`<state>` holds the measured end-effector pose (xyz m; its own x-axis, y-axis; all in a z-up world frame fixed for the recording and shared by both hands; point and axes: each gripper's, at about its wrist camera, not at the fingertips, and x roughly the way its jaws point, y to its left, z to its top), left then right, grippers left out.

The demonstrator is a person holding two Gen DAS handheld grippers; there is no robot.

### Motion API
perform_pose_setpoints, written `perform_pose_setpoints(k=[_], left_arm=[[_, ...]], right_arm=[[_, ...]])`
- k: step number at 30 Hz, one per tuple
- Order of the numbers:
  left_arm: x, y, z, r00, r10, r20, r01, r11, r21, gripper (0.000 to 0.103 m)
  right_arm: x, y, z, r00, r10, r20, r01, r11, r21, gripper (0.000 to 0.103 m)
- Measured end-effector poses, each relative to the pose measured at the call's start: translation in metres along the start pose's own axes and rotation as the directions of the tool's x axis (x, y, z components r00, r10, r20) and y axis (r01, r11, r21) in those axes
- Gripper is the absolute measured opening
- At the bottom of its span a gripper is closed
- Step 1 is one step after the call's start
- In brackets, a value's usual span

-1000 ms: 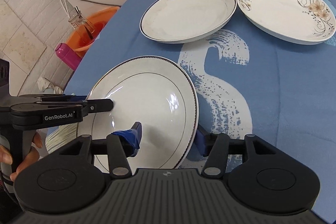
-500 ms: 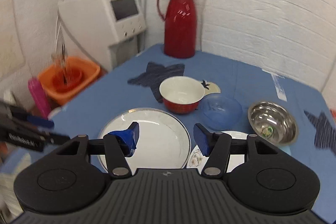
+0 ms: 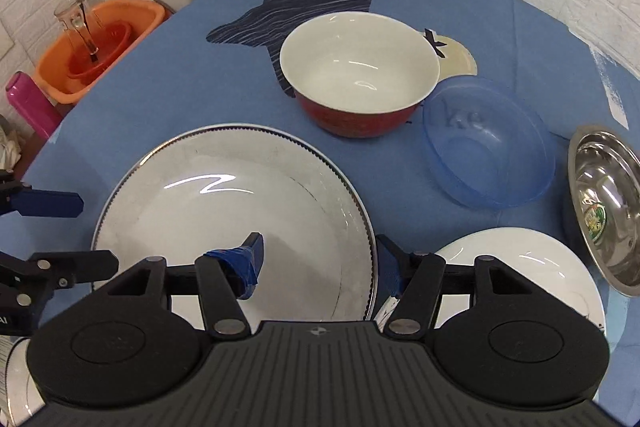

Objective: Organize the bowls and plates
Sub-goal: 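Lift the gold-rimmed plate with both grippers toward the plain white plate, then lower the gold-rimmed plate onto the plain white plate and open the left gripper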

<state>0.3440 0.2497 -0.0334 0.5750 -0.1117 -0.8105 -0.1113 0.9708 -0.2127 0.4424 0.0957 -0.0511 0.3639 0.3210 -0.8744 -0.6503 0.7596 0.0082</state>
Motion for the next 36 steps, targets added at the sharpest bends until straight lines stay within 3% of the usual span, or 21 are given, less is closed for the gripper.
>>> perform_pose_setpoints(k=[2, 5, 12, 18, 23, 24, 25, 26, 28, 31, 34, 36], left_arm=[[0.0, 0.0, -0.002, 1.0, 0.009, 0.004, -0.009, 1.0, 0.006, 0.065], [0.0, 0.0, -0.003, 1.0, 0.013, 0.003, -0.013, 1.0, 0.012, 0.065], [0.005, -0.002, -0.007, 0.999, 0.041, -0.006, -0.041, 0.999, 0.024, 0.065], [0.016, 0.001, -0.008, 0.999, 0.021, -0.031, -0.022, 1.0, -0.007, 0.065], [0.018, 0.002, -0.009, 1.0, 0.019, -0.015, -0.019, 1.0, -0.024, 0.065], [0.018, 0.002, -0.01, 1.0, 0.019, -0.011, -0.019, 0.999, -0.027, 0.063], [0.017, 0.001, -0.01, 1.0, 0.026, -0.004, -0.026, 0.999, -0.018, 0.043], [0.017, -0.001, -0.01, 0.999, 0.04, -0.001, -0.04, 0.999, -0.004, 0.038], [0.017, 0.0, -0.01, 1.0, 0.031, 0.002, -0.031, 1.0, 0.001, 0.026], [0.016, 0.004, -0.01, 1.0, 0.02, 0.014, -0.02, 0.999, -0.032, 0.025], [0.015, 0.014, -0.007, 1.0, -0.029, 0.001, 0.029, 0.994, -0.105, 0.025], [0.012, 0.014, -0.006, 1.0, -0.018, 0.008, 0.019, 0.995, -0.095, 0.024]], right_arm=[[-0.003, 0.006, -0.006, 1.0, -0.02, 0.002, 0.02, 1.0, 0.001, 0.048], [-0.01, 0.007, -0.013, 1.0, 0.023, 0.009, -0.024, 0.997, 0.067, 0.05], [-0.009, 0.016, -0.026, 0.998, 0.06, 0.0, -0.06, 0.996, 0.071, 0.054], [-0.012, 0.023, -0.034, 0.999, 0.035, 0.042, -0.039, 0.996, 0.08, 0.061], [-0.005, 0.025, -0.025, 1.0, 0.024, 0.017, -0.025, 0.994, 0.104, 0.065], [-0.005, 0.025, -0.025, 1.0, 0.022, 0.017, -0.024, 0.994, 0.107, 0.065], [-0.005, 0.024, -0.025, 0.999, 0.025, 0.021, -0.027, 0.993, 0.111, 0.064], [-0.006, 0.023, -0.026, 0.999, 0.026, 0.028, -0.029, 0.994, 0.109, 0.062], [-0.01, 0.02, -0.031, 0.997, 0.052, 0.049, -0.057, 0.993, 0.1, 0.046], [-0.014, 0.014, -0.037, 0.996, 0.046, 0.074, -0.054, 0.992, 0.115, 0.033], [-0.015, 0.015, -0.04, 0.995, 0.041, 0.089, -0.054, 0.988, 0.148, 0.034], [-0.017, 0.012, -0.042, 0.992, 0.079, 0.095, -0.097, 0.975, 0.201, 0.036]])
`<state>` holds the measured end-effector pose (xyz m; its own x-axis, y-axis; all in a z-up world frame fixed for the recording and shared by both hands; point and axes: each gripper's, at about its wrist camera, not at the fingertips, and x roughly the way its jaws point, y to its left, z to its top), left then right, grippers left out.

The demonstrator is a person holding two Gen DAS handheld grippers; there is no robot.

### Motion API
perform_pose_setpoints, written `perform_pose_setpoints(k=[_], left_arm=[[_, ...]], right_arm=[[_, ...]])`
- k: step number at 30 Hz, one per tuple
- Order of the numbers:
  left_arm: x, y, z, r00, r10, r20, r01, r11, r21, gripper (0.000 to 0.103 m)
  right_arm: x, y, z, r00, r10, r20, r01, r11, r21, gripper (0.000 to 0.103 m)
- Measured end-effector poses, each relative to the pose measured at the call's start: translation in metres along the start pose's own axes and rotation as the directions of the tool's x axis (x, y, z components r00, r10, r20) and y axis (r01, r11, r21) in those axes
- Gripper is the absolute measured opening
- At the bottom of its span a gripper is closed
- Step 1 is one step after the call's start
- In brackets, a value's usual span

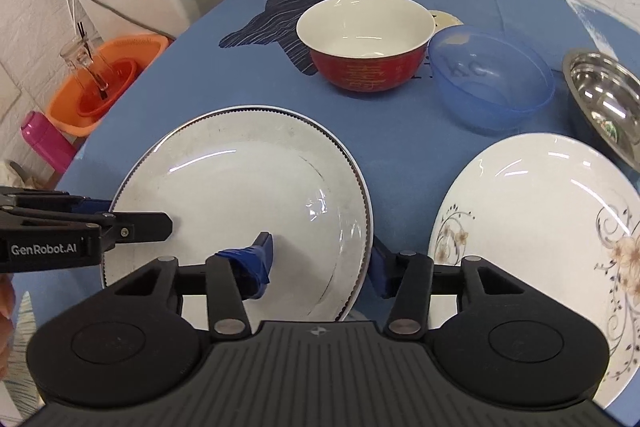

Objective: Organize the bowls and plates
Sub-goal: 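Lower the gold-rimmed plate onto the plain white plate and open the left gripper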

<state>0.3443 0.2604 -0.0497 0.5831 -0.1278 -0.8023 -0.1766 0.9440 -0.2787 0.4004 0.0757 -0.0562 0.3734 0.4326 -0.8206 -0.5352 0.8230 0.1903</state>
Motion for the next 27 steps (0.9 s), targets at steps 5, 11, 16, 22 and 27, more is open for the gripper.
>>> perform_pose_setpoints(k=[5, 11, 16, 22, 27], left_arm=[[-0.01, -0.002, 0.003, 1.0, 0.019, 0.023, -0.019, 1.0, 0.015, 0.023], [-0.029, -0.011, 0.002, 0.997, 0.044, 0.059, -0.047, 0.998, 0.051, 0.023], [-0.052, -0.013, -0.009, 0.997, 0.036, 0.075, -0.04, 0.998, 0.051, 0.023], [-0.086, -0.022, -0.042, 0.996, 0.037, 0.081, -0.043, 0.997, 0.067, 0.023], [-0.104, -0.03, -0.088, 0.997, 0.041, 0.07, -0.047, 0.995, 0.092, 0.023]], right_arm=[[-0.005, 0.002, -0.008, 0.999, 0.05, 0.005, -0.05, 0.997, 0.063, 0.04], [-0.025, 0.01, -0.012, 0.997, 0.061, 0.051, -0.065, 0.995, 0.077, 0.043], [-0.046, 0.018, -0.022, 0.995, 0.083, 0.063, -0.087, 0.994, 0.07, 0.045], [-0.072, 0.033, -0.048, 0.994, 0.095, 0.049, -0.098, 0.993, 0.072, 0.047], [-0.095, 0.05, -0.078, 0.997, 0.062, 0.047, -0.064, 0.997, 0.039, 0.048]])
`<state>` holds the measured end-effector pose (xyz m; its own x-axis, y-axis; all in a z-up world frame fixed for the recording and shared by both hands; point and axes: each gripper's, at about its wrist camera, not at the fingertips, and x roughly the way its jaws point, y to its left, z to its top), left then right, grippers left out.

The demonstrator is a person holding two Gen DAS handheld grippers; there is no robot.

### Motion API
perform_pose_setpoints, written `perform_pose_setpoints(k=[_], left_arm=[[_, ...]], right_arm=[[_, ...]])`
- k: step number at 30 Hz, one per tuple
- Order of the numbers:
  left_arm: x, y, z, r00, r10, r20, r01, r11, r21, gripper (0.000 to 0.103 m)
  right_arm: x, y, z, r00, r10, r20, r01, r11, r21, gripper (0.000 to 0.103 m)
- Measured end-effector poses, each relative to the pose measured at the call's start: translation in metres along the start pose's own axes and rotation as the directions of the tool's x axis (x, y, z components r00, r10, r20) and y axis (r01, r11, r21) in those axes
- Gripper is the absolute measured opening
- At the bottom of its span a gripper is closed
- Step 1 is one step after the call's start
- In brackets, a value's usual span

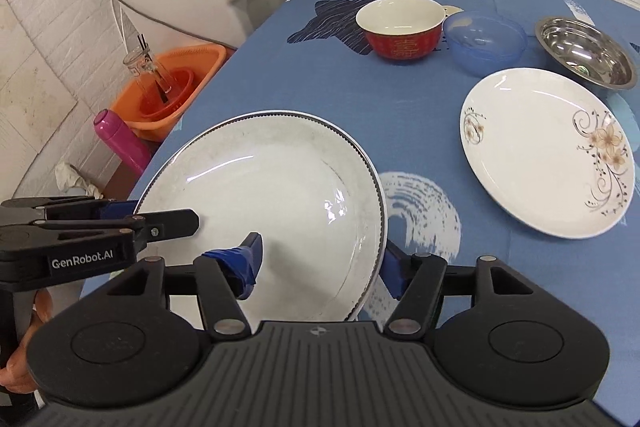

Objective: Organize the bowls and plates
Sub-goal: 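Lower the gold-rimmed plate onto the plain white plate and open the left gripper, then grasp the floral white plate rim with both grippers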

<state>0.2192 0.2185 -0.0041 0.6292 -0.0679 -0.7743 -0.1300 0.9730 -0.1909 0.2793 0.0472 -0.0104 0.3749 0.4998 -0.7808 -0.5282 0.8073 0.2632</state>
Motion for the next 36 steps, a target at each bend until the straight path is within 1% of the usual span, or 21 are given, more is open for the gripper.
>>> perform_pose_setpoints(k=[2, 7, 10, 13, 15, 16, 17, 18, 19, 20, 21, 23, 27, 29, 31, 33, 36], left_arm=[[-0.005, -0.005, -0.017, 1.0, 0.012, -0.004, -0.012, 1.0, 0.013, 0.023], [-0.009, -0.012, -0.053, 0.999, 0.037, -0.023, -0.036, 0.999, 0.034, 0.023], [-0.008, -0.013, -0.065, 0.999, 0.045, -0.027, -0.044, 0.998, 0.041, 0.023], [-0.014, -0.016, -0.07, 0.998, 0.069, 0.01, -0.069, 0.995, 0.066, 0.024], [-0.014, -0.015, -0.07, 0.998, 0.067, 0.018, -0.068, 0.995, 0.068, 0.025], [-0.014, -0.013, -0.07, 0.998, 0.059, 0.02, -0.061, 0.996, 0.067, 0.029], [-0.014, -0.012, -0.07, 0.999, 0.048, 0.023, -0.049, 0.996, 0.07, 0.032], [-0.014, -0.01, -0.07, 0.999, 0.034, 0.024, -0.036, 0.997, 0.07, 0.037], [-0.014, -0.009, -0.069, 1.0, 0.019, 0.023, -0.021, 0.997, 0.068, 0.055], [-0.015, -0.008, -0.069, 1.0, -0.003, 0.023, 0.001, 0.998, 0.066, 0.064], [-0.017, -0.006, -0.068, 1.0, -0.015, 0.022, 0.014, 0.998, 0.062, 0.072], [-0.018, -0.003, -0.068, 1.0, -0.002, 0.008, 0.001, 0.998, 0.06, 0.071], [-0.021, 0.013, -0.065, 0.998, -0.065, -0.023, 0.065, 0.998, 0.019, 0.071], [-0.029, 0.019, -0.065, 0.997, -0.082, -0.014, 0.082, 0.997, 0.012, 0.071], [-0.038, 0.022, -0.063, 0.997, -0.075, 0.013, 0.075, 0.997, 0.014, 0.071], [-0.044, 0.022, -0.059, 0.997, -0.072, 0.034, 0.071, 0.997, 0.016, 0.072], [-0.042, 0.019, -0.048, 0.996, -0.079, 0.037, 0.079, 0.997, 0.021, 0.072]], right_arm=[[-0.005, 0.004, -0.012, 1.0, -0.01, 0.005, 0.01, 1.0, 0.002, 0.049], [-0.004, 0.012, -0.043, 0.999, -0.028, -0.02, 0.028, 1.0, 0.001, 0.052], [0.002, 0.014, -0.056, 0.999, -0.04, -0.033, 0.04, 0.999, 0.003, 0.054], [0.006, 0.017, -0.062, 0.999, -0.042, -0.026, 0.041, 0.999, -0.011, 0.054], [0.008, 0.018, -0.064, 0.999, -0.043, -0.019, 0.043, 0.999, -0.011, 0.055], [0.009, 0.019, -0.063, 0.999, -0.045, -0.019, 0.045, 0.999, -0.023, 0.056], [0.009, 0.018, -0.063, 0.999, -0.038, -0.019, 0.038, 0.999, -0.026, 0.056], [0.01, 0.015, -0.062, 1.0, -0.024, -0.018, 0.024, 1.0, -0.021, 0.056], [0.01, 0.013, -0.062, 1.0, -0.011, -0.017, 0.01, 1.0, -0.017, 0.055], [0.011, 0.011, -0.062, 1.0, 0.003, -0.02, -0.003, 1.0, -0.016, 0.055], [0.013, 0.01, -0.062, 1.0, 0.009, -0.028, -0.009, 1.0, -0.009, 0.055], [0.018, 0.01, -0.064, 0.999, 0.018, -0.042, -0.018, 1.0, 0.003, 0.055], [0.019, 0.014, -0.062, 0.999, 0.009, -0.039, -0.01, 1.0, -0.018, 0.055], [0.017, 0.011, -0.062, 0.999, 0.004, -0.034, -0.004, 1.0, -0.014, 0.054], [0.011, 0.007, -0.061, 1.0, -0.007, -0.01, 0.007, 1.0, -0.002, 0.054], [0.002, 0.001, -0.058, 1.0, 0.012, 0.012, -0.012, 1.0, 0.02, 0.054], [-0.015, -0.009, -0.055, 0.999, 0.025, 0.031, -0.026, 0.999, 0.028, 0.054]])
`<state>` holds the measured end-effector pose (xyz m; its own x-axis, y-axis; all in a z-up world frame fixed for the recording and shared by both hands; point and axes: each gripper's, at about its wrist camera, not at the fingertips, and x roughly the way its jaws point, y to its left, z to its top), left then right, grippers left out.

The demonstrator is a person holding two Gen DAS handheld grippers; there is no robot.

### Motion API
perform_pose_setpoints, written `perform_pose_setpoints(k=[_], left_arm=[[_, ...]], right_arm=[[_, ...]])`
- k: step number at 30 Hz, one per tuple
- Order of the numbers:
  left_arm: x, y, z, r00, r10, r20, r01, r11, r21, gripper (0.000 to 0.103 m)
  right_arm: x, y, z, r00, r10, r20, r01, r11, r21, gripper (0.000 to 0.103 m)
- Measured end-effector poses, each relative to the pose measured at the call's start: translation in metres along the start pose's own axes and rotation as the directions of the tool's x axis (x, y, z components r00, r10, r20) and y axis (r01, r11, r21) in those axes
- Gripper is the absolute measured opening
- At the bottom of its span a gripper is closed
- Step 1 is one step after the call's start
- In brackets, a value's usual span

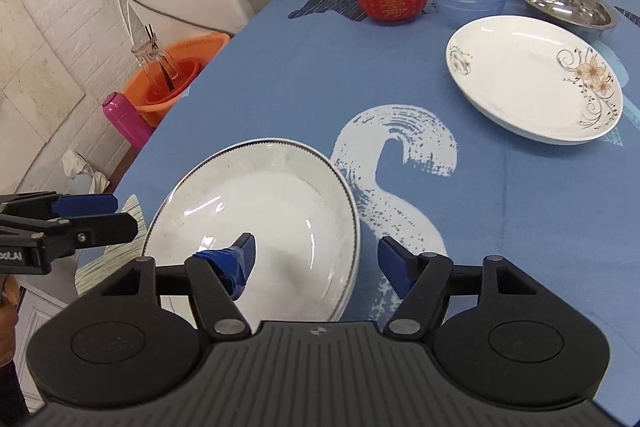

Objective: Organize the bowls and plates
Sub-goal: 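Grasp the floral white plate rim with both grippers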

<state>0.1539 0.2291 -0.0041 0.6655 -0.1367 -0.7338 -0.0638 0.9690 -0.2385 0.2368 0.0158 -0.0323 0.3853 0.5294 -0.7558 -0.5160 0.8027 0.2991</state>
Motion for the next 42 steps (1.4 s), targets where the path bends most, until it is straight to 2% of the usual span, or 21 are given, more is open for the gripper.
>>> perform_pose_setpoints(k=[4, 6, 10, 14, 15, 20, 26, 28, 29, 30, 36, 41, 42], left_arm=[[0.016, -0.011, 0.017, 1.0, -0.013, -0.012, 0.013, 1.0, 0.021, 0.072], [0.028, -0.018, 0.028, 0.999, -0.026, -0.022, 0.027, 0.999, 0.027, 0.072], [0.058, -0.039, 0.057, 0.998, -0.042, -0.047, 0.044, 0.998, 0.043, 0.072], [0.098, -0.065, 0.09, 0.992, -0.087, -0.089, 0.091, 0.995, 0.045, 0.072], [0.109, -0.071, 0.098, 0.99, -0.1, -0.1, 0.104, 0.994, 0.041, 0.072], [0.172, -0.101, 0.132, 0.975, -0.135, -0.178, 0.137, 0.991, 0.001, 0.072], [0.221, -0.125, 0.148, 0.971, -0.091, -0.221, 0.098, 0.995, 0.021, 0.072], [0.229, -0.129, 0.151, 0.97, -0.086, -0.229, 0.094, 0.995, 0.028, 0.072], [0.232, -0.13, 0.151, 0.97, -0.086, -0.228, 0.095, 0.995, 0.029, 0.072], [0.235, -0.131, 0.152, 0.97, -0.084, -0.229, 0.094, 0.995, 0.034, 0.072], [0.242, -0.138, 0.151, 0.975, -0.052, -0.214, 0.069, 0.995, 0.07, 0.072], [0.241, -0.14, 0.149, 0.979, -0.036, -0.203, 0.054, 0.995, 0.084, 0.072], [0.241, -0.141, 0.149, 0.979, -0.031, -0.2, 0.049, 0.995, 0.087, 0.07]], right_arm=[[-0.023, -0.037, 0.002, 0.999, -0.045, 0.018, 0.044, 0.997, 0.057, 0.054], [-0.033, -0.064, 0.005, 0.993, -0.115, 0.012, 0.113, 0.987, 0.114, 0.054], [-0.049, -0.115, 0.022, 0.961, -0.275, 0.02, 0.265, 0.942, 0.208, 0.055], [-0.045, -0.15, 0.055, 0.923, -0.384, 0.01, 0.367, 0.892, 0.264, 0.055], [-0.04, -0.157, 0.064, 0.92, -0.393, 0.006, 0.376, 0.885, 0.274, 0.055], [0.0, -0.181, 0.104, 0.917, -0.397, -0.038, 0.394, 0.887, 0.24, 0.055], [0.036, -0.183, 0.12, 0.904, -0.417, -0.096, 0.426, 0.896, 0.122, 0.055], [0.042, -0.187, 0.118, 0.917, -0.381, -0.121, 0.395, 0.909, 0.135, 0.056], [0.042, -0.191, 0.117, 0.932, -0.344, -0.114, 0.36, 0.918, 0.166, 0.056], [0.04, -0.192, 0.115, 0.938, -0.333, -0.1, 0.346, 0.92, 0.183, 0.059], [0.039, -0.185, 0.107, 0.943, -0.329, -0.056, 0.334, 0.935, 0.116, 0.066], [0.044, -0.183, 0.112, 0.94, -0.333, -0.078, 0.34, 0.933, 0.116, 0.07], [0.045, -0.182, 0.114, 0.938, -0.335, -0.089, 0.344, 0.931, 0.124, 0.07]])
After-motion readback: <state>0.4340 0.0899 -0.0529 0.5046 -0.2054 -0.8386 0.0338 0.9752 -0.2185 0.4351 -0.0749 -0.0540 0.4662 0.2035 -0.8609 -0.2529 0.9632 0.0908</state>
